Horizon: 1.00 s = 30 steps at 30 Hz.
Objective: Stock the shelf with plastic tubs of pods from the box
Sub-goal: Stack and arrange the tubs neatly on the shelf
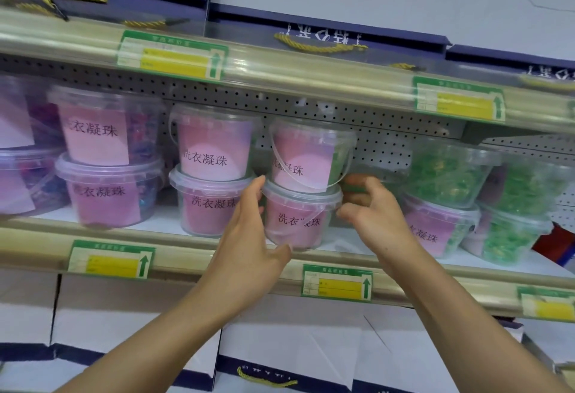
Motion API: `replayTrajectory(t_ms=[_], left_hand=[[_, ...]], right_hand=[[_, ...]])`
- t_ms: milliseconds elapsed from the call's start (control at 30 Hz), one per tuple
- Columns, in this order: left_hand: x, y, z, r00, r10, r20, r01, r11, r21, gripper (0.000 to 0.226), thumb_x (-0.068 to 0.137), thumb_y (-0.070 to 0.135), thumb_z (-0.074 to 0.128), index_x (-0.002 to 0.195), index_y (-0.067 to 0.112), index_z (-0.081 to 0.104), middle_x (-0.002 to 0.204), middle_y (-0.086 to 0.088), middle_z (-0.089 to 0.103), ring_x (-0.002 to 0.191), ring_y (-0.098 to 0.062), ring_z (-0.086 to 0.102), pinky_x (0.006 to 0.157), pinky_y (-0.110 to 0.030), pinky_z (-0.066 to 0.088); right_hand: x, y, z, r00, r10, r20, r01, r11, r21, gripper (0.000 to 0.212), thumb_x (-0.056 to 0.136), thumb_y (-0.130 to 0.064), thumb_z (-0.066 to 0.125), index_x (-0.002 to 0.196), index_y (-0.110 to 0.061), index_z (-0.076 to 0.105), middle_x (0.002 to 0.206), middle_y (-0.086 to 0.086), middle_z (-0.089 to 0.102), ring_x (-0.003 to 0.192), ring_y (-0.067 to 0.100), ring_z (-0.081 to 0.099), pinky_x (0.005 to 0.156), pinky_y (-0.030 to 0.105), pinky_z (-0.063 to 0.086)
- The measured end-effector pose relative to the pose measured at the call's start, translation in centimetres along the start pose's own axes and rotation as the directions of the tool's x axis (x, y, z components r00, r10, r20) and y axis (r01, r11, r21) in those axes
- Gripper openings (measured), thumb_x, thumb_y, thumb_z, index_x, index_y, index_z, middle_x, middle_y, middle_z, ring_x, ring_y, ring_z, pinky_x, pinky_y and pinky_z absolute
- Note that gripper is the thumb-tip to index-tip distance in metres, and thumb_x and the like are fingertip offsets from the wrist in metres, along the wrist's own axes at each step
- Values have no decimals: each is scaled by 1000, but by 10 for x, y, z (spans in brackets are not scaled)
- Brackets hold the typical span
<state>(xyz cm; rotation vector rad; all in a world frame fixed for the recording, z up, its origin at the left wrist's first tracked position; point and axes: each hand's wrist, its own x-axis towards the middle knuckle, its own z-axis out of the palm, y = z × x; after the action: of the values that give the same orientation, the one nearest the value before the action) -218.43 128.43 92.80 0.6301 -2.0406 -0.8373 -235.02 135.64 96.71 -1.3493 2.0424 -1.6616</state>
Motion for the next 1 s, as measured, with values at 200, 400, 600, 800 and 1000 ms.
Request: replayTrajectory(t_ms=[200,400,600,800,1000], left_hand=[[11,0,5,998,-51,29,53,997,-48,95,74,8,71,147,31,15,143,10,39,129,-5,39,102,-21,30],[0,19,-2,997,20,-77,-14,997,78,92,78,11,68,149,27,11,152,9,27,138,-6,27,109,-21,23],[29,30,-10,997,-57,-53,47,984,-170,95,75,6,67,144,33,7,151,-2,29,133,-11,36,108,-34,34],[23,26,-8,997,-26,-76,9,976,-217,82,80,-2,63,134,37,14,132,9,43,103,15,46,83,-10,41],[15,19,-5,994,3,-108,-10,998,-66,85,79,3,66,139,29,13,141,3,38,124,-2,40,95,-13,29]], right_hand=[[1,7,0,985,-5,174,-3,999,44,50,79,-4,68,120,-17,43,116,-2,60,107,10,59,94,29,48],[12,-5,-8,996,-33,82,24,993,118,42,83,-24,67,120,-21,47,114,-6,61,104,7,56,83,24,43],[29,-21,4,992,-58,109,40,987,157,58,72,-48,74,113,-24,41,116,-6,59,106,11,56,88,27,41],[41,-21,3,986,-55,157,-7,929,370,90,60,-42,81,132,-21,32,119,4,60,108,18,61,99,35,45],[39,2,0,976,-48,212,-30,938,346,71,65,-39,72,127,-22,42,122,0,60,114,18,58,105,40,40]])
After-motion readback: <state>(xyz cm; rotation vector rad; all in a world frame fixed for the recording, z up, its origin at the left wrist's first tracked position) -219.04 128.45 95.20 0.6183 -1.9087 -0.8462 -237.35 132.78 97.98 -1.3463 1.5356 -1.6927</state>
